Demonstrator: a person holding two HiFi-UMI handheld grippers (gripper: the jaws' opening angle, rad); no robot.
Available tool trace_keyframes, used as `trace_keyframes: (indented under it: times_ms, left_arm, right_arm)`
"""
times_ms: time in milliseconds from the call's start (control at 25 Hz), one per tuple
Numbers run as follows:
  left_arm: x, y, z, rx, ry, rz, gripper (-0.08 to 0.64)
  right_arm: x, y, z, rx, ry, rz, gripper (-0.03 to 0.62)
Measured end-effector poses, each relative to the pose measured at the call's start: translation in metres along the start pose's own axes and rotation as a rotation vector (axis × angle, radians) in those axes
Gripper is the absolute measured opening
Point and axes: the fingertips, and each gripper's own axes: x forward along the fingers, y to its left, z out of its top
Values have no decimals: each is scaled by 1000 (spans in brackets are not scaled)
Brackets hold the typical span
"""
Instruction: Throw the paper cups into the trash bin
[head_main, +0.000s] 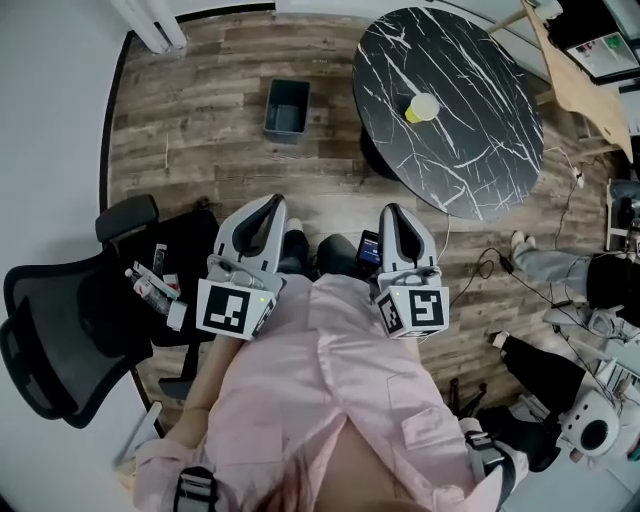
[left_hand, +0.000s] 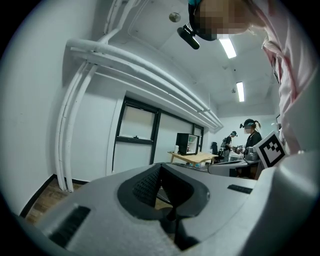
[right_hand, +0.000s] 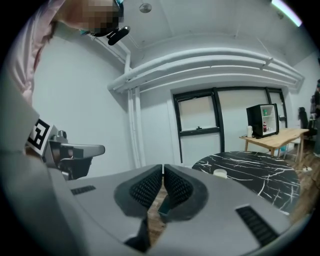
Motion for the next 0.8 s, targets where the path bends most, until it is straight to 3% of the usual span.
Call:
trace_keyframes:
  times_ms: [200, 800]
  left_arm:
    - [0, 11, -3, 19, -12, -16, 15]
    - [34, 24, 3, -66, -5, 52, 15]
  right_arm:
    - [6, 1, -3, 9, 11, -18, 34]
    - [46, -18, 4, 16, 24, 39, 34]
